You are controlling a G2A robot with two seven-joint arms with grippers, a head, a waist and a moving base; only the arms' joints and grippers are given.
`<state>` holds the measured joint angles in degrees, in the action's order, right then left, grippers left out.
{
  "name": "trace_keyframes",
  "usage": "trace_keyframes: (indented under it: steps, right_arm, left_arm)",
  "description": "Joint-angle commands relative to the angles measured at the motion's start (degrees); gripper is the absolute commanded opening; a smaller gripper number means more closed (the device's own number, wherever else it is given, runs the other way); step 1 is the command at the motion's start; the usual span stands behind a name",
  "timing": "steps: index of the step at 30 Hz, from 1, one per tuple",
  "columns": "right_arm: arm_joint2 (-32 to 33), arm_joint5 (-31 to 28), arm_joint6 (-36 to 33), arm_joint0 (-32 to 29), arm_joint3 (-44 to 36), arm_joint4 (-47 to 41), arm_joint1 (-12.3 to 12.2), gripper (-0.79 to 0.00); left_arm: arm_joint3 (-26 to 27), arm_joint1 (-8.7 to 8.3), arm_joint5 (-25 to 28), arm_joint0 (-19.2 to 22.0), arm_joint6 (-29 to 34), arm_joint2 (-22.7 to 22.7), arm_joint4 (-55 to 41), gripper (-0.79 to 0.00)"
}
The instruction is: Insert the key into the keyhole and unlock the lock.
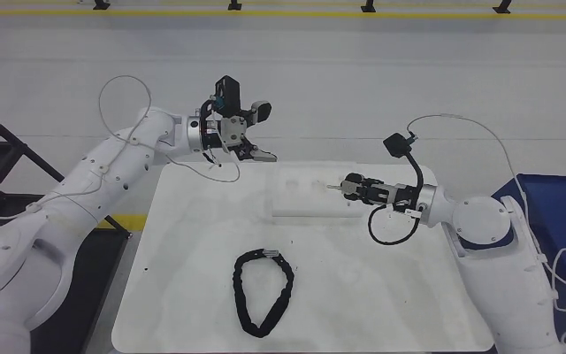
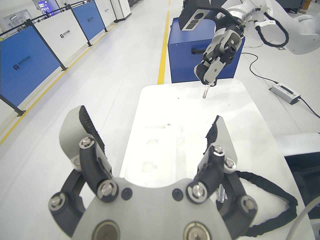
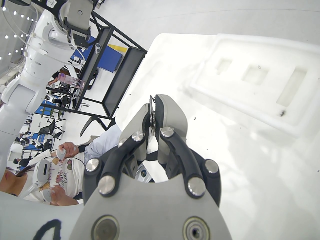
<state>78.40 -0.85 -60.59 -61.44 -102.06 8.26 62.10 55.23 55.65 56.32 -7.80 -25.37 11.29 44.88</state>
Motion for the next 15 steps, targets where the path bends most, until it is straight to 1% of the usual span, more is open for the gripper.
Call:
trace_keyframes:
  steps: [1, 6, 9, 15]
  right_arm:
    - [0.0, 0.0, 0.0, 0.0, 0.0, 0.0, 0.0, -0.785]
    - [0.0, 0.0, 0.0, 0.0, 0.0, 0.0, 0.0, -0.785]
    - [0.0, 0.0, 0.0, 0.0, 0.0, 0.0, 0.0, -0.785]
    - [0.0, 0.0, 0.0, 0.0, 0.0, 0.0, 0.0, -0.785]
  left_arm:
    - [0.24, -0.42, 0.03, -1.18, 1.64, 0.55, 0.95, 0.0]
    - [0.54, -1.15, 0.71, -4.45, 4.91, 1.73, 1.62, 0.0]
    - [1.23, -1.6, 1.64, -6.76, 5.39, 2.36, 2.7, 0.0]
    - [3.02, -2.43, 1.68, -10.71, 5.61, 3.13, 7.94, 0.0]
